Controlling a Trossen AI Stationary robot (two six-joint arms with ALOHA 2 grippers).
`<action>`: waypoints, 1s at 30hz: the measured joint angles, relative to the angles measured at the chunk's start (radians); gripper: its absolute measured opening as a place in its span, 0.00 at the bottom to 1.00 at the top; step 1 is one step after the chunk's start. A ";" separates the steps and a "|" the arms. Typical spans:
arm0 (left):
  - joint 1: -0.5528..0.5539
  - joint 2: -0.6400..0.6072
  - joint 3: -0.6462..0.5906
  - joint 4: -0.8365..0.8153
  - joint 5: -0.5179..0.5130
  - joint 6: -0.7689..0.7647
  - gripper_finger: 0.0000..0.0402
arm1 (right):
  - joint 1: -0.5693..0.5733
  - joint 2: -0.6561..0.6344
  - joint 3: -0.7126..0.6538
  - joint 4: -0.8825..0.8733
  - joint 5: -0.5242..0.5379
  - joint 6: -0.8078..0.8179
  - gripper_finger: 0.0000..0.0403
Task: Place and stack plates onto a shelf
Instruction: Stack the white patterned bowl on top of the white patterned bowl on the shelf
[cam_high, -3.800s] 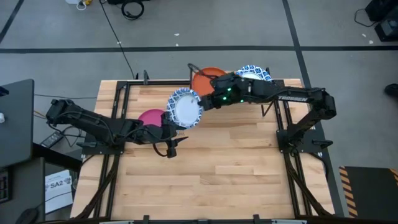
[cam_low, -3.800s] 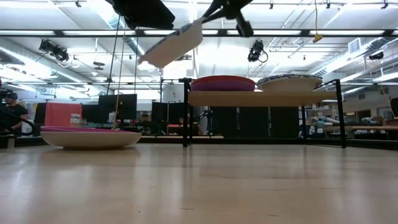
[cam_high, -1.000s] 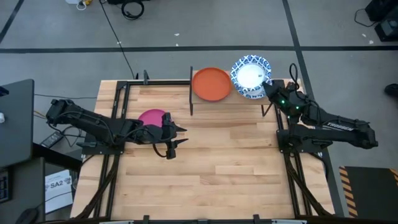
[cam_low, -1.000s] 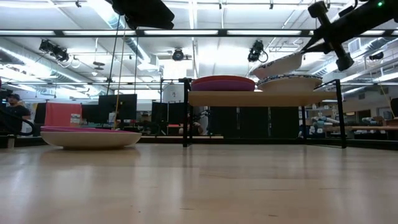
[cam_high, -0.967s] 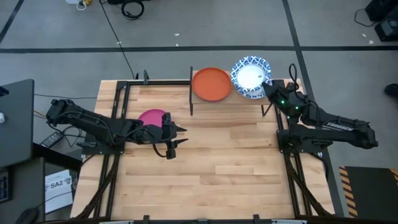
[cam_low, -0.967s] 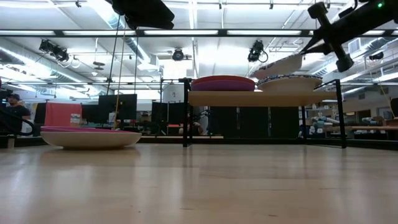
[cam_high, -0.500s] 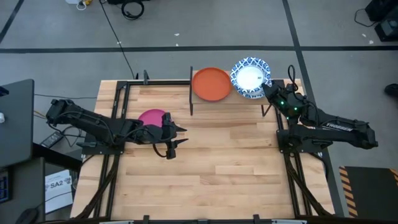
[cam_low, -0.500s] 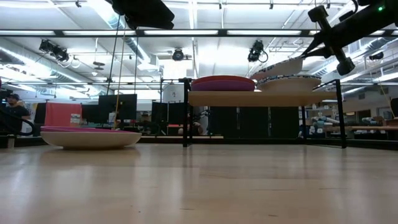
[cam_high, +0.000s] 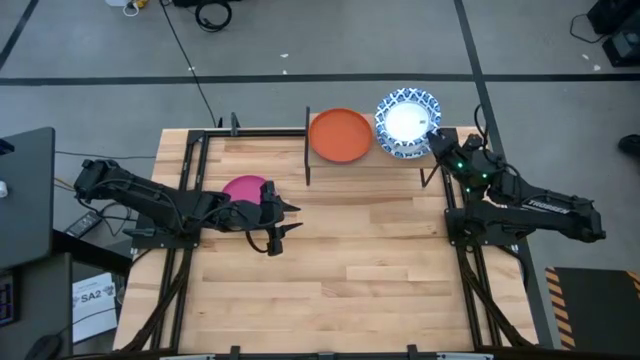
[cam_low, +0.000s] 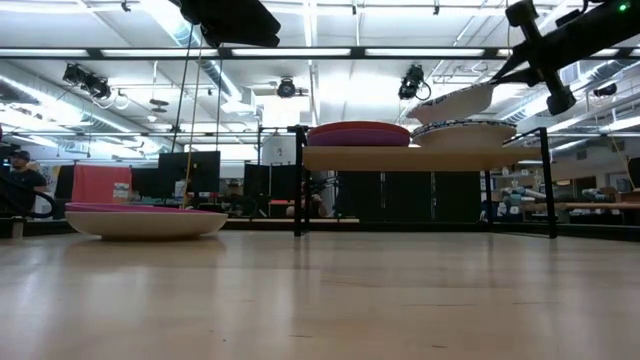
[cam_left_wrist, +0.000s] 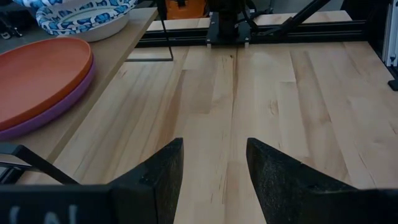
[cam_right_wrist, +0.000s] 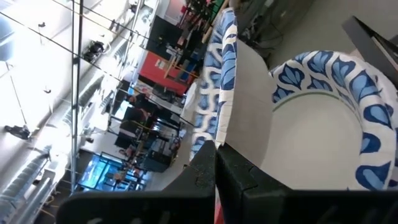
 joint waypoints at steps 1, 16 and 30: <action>0.000 0.000 0.000 0.000 0.000 0.000 0.46 | 0.000 0.000 0.000 -0.004 0.000 0.000 0.02; 0.000 0.000 0.000 0.000 0.000 0.000 0.46 | 0.000 0.001 0.000 -0.023 -0.011 0.007 0.04; 0.000 0.000 0.000 0.000 0.000 0.000 0.46 | 0.000 0.001 0.000 -0.040 -0.011 0.001 0.16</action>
